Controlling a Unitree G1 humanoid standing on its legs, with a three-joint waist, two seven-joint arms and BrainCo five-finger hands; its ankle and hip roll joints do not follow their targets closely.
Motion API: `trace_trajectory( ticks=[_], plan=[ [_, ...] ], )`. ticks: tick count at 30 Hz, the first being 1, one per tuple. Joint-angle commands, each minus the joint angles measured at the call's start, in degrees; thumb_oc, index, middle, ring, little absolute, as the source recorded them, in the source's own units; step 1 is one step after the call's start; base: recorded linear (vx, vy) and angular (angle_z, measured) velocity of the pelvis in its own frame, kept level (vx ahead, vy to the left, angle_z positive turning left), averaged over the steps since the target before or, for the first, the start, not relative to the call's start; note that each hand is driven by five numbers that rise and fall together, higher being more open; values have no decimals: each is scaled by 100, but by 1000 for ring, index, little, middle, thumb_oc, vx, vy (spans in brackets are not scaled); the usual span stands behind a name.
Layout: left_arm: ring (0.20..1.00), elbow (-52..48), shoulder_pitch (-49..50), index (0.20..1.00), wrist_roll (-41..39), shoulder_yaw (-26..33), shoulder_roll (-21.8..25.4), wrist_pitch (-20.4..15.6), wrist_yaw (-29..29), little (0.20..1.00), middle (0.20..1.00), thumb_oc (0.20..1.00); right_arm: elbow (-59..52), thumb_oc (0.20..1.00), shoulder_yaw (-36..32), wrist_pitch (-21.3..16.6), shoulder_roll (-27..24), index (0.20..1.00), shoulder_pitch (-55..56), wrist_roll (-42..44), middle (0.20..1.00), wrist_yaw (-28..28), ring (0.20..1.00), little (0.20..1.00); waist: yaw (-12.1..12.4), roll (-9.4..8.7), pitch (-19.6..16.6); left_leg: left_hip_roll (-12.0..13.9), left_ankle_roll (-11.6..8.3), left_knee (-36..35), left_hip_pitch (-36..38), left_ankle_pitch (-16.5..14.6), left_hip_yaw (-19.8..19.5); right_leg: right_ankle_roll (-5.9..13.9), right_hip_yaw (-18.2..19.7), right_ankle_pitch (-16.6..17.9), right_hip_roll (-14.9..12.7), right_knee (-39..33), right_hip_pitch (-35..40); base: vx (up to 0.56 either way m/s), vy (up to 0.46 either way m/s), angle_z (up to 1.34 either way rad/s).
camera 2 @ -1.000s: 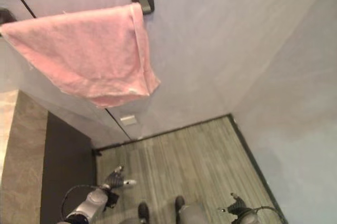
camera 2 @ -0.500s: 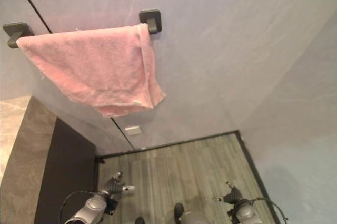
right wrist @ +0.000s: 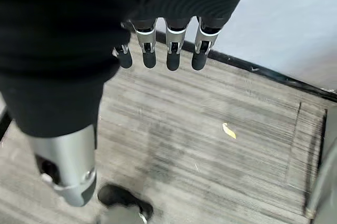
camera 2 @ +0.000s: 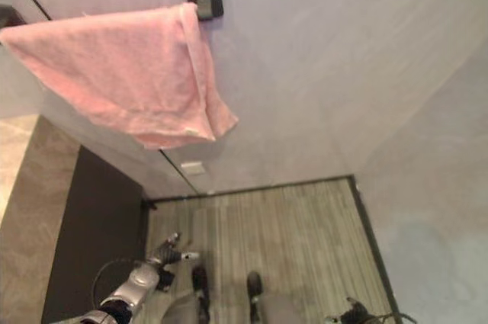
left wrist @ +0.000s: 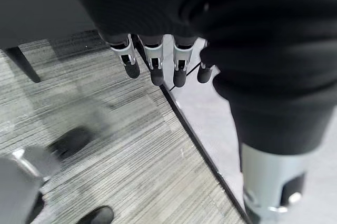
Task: Put brush and paste in cup on sink, flatten towel.
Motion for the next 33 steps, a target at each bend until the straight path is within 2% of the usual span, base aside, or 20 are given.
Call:
trace_trajectory(
  ticks=[1,2,3,6,7,8,12,13,14,15,16,20,22,24,25,26,27,29,32,33],
  plan=[
    [1000,-218,100,1000,-156,127,116,-209,79,1000,1000,1000,-218,1000,-19,-97,-216,1000,86,121,1000,-34,1000,1000,-31,-68,-112,-72,256,233,357,392,-43,693,665,-117,-600,126,477,347,359,-109],
    [1000,-214,148,1000,-105,102,150,-197,59,1000,1000,1000,-254,1000,-14,-129,-190,1000,82,116,1000,-26,1000,1000,13,-80,-167,-175,258,443,302,378,-39,752,758,-119,-718,123,566,258,283,-123],
    [1000,-213,149,1000,-105,101,150,-198,59,1000,1000,1000,-254,1000,-14,-129,-189,1000,83,116,1000,-26,1000,1000,13,-81,-176,-177,260,454,289,373,-39,754,757,-120,-721,122,558,229,315,-91],
    [1000,-206,92,1000,-48,87,235,-213,74,1000,1000,1000,-356,1000,-14,-111,-127,1000,-18,97,1000,-8,1000,1000,0,-153,-231,-410,437,783,288,57,139,949,992,4,-976,175,534,163,299,-50],
    [1000,-221,72,1000,-26,79,257,-218,89,1000,1000,1000,-379,1000,7,-91,-97,1000,-59,78,1000,-8,1000,1000,5,-175,-237,-485,514,920,267,-79,202,1011,1056,94,-1076,219,493,170,424,-67],
    [1000,-258,-2,1000,3,72,308,-222,126,1000,1000,1000,-453,1000,160,-78,23,1000,-204,-35,1000,-15,1000,1000,20,-209,-220,-584,611,1031,313,-260,394,1093,1093,369,-1218,324,358,146,407,-73],
    [1000,-395,-49,1000,42,67,398,-229,135,1000,1000,1000,-683,1000,491,-54,101,1000,-266,-425,1000,13,1000,1000,119,-252,-246,-724,718,867,529,-397,577,1177,790,1050,-1448,380,198,95,229,-53],
    [1000,-395,-49,1000,42,68,398,-228,135,1000,1000,1000,-683,1000,491,-54,102,1000,-267,-425,1000,13,1000,1000,123,-249,-262,-720,717,858,512,-383,581,1176,794,1061,-1444,376,177,110,191,-34],
    [1000,-426,-43,1000,57,99,411,-238,141,1000,1000,1000,-722,1000,519,-58,112,1000,-243,-499,1000,15,1000,1000,118,-254,-281,-788,753,802,603,-431,594,1209,690,1278,-1511,402,165,64,112,-15],
    [1000,-425,-43,1000,57,99,411,-238,141,1000,1000,1000,-722,1000,519,-58,113,1000,-243,-499,1000,14,1000,1000,119,-255,-277,-790,753,797,610,-430,594,1210,690,1280,-1512,398,172,149,259,2],
    [1000,-445,-4,1000,58,121,421,-247,157,1000,1000,1000,-673,1000,487,-50,103,1000,-225,-523,1000,24,1000,1000,128,-275,-309,-890,808,786,685,-525,595,1256,621,1509,-1607,413,202,83,147,3],
    [1000,-496,97,1000,79,120,429,-268,170,1000,1000,1000,-682,1000,450,-74,86,1000,-246,-521,1000,-44,1000,1000,176,-296,-340,-976,880,674,813,-573,583,1293,533,1730,-1667,567,219,88,151,8],
    [1000,-623,228,1000,112,129,450,-275,161,1000,1000,1000,-897,1000,380,-135,80,1000,-236,-344,1000,-76,1000,1000,204,-263,-313,-971,922,615,870,-563,566,1252,454,1554,-1467,886,129,48,108,0],
    [1000,-628,284,1000,147,93,444,-264,130,1000,1000,1000,-1000,1000,369,-205,88,1000,-223,-171,1000,-80,1000,1000,128,-199,-322,-964,920,561,922,-548,488,1121,799,853,-982,855,6,58,63,-5],
    [1000,-628,286,1000,147,94,442,-265,130,1000,1000,1000,-1000,1000,370,-205,86,1000,-222,-169,1000,-80,1000,1000,126,-202,-314,-968,918,564,935,-558,487,1119,799,825,-985,888,5,49,52,-4],
    [1000,-614,300,1000,159,93,449,-277,127,1000,1000,1000,-1079,1000,386,-227,91,1000,-233,-120,1000,-89,1000,1000,130,-197,-301,-935,903,528,969,-536,494,1071,765,582,-894,770,-83,17,-39,3],
    [1000,-580,292,1000,163,112,451,-298,170,1000,1000,1000,-1231,1000,461,-267,94,1000,-310,-122,1000,-133,1000,1000,202,-251,-263,-901,861,535,1011,-567,545,1099,427,712,-1030,216,-301,16,-37,14],
    [1000,-599,311,1000,152,129,454,-299,173,1000,1000,1000,-1347,1000,511,-270,105,1000,-347,-152,1000,-135,1000,1000,205,-285,-220,-892,854,590,1045,-606,525,1111,319,838,-1064,33,-465,16,-97,-5],
    [1000,-768,396,1000,129,135,450,-334,179,1000,1000,1000,-1654,1000,574,-318,7,1000,-301,-233,1000,-121,1000,1000,186,-351,-146,-896,804,878,1007,-673,354,1113,584,823,-1031,-74,-235,32,-135,22],
    [1000,-928,473,1000,117,137,462,-371,188,1000,1000,1000,-1693,1000,540,-326,-50,1000,-308,-244,1000,-138,1000,1000,245,-367,-194,-885,766,816,1023,-641,316,1062,442,802,-1014,-262,-126,87,-226,73]
  ],
)
